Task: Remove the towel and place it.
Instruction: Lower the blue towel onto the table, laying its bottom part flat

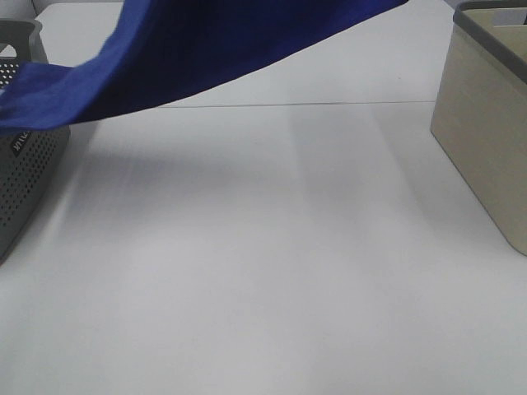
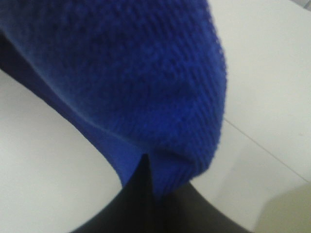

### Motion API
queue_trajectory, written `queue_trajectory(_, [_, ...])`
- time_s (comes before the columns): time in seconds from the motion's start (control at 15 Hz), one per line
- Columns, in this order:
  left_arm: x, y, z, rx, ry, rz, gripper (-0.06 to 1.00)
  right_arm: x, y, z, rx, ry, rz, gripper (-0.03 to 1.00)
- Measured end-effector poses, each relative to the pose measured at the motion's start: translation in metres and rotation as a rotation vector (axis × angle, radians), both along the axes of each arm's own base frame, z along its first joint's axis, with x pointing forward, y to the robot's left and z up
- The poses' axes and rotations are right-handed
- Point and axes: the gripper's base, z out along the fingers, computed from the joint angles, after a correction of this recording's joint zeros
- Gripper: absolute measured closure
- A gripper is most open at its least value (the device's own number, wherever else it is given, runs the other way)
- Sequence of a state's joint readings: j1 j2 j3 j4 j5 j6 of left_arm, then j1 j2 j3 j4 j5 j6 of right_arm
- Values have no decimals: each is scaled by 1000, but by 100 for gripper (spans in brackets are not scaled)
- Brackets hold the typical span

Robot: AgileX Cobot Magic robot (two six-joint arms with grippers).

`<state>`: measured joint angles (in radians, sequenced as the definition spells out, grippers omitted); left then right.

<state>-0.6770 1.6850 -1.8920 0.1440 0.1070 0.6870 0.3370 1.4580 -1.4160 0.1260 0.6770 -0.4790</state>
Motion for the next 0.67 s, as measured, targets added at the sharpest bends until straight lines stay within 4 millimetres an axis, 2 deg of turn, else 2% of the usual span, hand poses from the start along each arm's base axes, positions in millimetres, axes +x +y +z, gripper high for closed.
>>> queue_trajectory(0.07, [0, 0, 1, -10, -10, -2, 94, -1, -3, 7, -20, -10, -15, 95])
queue_trajectory(0.27, [1, 0, -4, 26, 43, 6, 94, -6, -14, 47, -87, -72, -75, 95])
queue_trajectory(0.4, [0, 2, -8, 59, 90, 14, 94, -11, -20, 64, -123, -70, -93, 95])
queue_trajectory(0.53, [-9, 10, -1, 65, 125, 22, 94, -19, -25, 79, -157, -61, -113, 95])
queue_trajectory(0.6, [-22, 22, 9, 37, 179, 26, 94, -27, -30, 98, -161, -68, -126, 95])
queue_trajectory(0.67, [-27, 27, 12, 32, 211, 31, 94, -32, -32, 106, -157, -72, -130, 95])
